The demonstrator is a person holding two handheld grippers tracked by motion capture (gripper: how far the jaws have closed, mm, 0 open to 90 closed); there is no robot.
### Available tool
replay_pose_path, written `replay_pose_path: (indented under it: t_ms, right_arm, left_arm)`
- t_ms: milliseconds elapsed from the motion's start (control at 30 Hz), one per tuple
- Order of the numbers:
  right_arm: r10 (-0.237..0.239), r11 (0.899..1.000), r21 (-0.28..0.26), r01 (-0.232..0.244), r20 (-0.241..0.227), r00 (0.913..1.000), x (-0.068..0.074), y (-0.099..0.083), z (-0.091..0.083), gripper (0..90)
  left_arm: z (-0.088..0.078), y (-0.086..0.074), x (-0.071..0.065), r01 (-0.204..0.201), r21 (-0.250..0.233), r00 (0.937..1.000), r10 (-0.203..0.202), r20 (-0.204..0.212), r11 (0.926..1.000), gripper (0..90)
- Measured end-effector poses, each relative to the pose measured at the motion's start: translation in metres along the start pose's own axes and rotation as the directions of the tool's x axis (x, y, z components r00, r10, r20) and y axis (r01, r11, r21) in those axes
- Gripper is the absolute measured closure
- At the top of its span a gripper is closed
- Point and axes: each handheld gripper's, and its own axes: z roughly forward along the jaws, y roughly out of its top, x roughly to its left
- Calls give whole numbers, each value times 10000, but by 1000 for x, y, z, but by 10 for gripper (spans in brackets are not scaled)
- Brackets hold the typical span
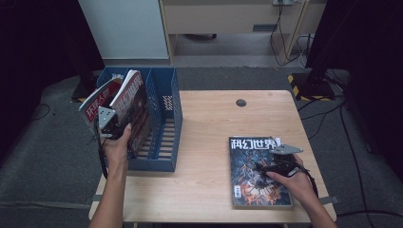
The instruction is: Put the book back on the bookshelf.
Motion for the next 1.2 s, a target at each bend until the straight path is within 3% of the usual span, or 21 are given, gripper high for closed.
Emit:
replay_pose_path:
  t_ms: [233,667,833,1200]
  right_arm:
    - [-13,10000,10,13,-7,10000,0,0,0,70]
    - [-28,10000,-6,27,-7,10000,0,0,0,70]
    - [-10,10000,-19,10,0,10000,0,0,0,70]
    - [-14,10000,-19,14,0,10000,0,-1,0,70]
  left_arm:
    - [2,-5,3,242,-140,9997,-241,20,9996,840]
    - [6,-11,4,293,-199,9996,-293,2,9994,840]
    - [7,-12,6,222,-192,9997,-224,-88,9996,839]
    - [2,-18,9,517,-263,9982,-524,-285,9983,832]
